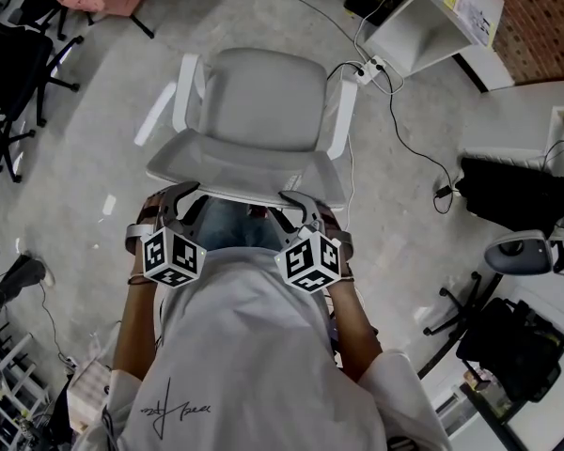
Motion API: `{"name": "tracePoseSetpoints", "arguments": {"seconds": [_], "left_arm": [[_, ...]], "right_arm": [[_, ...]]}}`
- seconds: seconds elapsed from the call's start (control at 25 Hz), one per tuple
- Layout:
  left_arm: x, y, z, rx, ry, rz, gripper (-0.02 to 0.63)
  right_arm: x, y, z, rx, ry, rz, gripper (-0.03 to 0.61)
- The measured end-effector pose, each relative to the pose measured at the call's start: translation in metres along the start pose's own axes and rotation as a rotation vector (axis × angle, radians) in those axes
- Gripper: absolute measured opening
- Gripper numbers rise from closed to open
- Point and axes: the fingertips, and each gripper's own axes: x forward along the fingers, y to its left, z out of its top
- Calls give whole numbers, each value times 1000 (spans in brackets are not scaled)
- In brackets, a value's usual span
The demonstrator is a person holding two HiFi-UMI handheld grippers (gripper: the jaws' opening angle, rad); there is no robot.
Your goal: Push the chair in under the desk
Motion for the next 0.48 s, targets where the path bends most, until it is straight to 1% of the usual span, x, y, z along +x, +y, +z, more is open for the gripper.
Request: {"name": "tracePoseSetpoints", "arguments": {"seconds": [0.12,0.48], "left_arm": [[2,0,3,21,-3,-15,106],[8,1,11,39,-20,-30,100]], "right_arm": [[0,-4,-1,-10,8,-16,149],[0,-15,-5,-28,10,-30,149]]}}
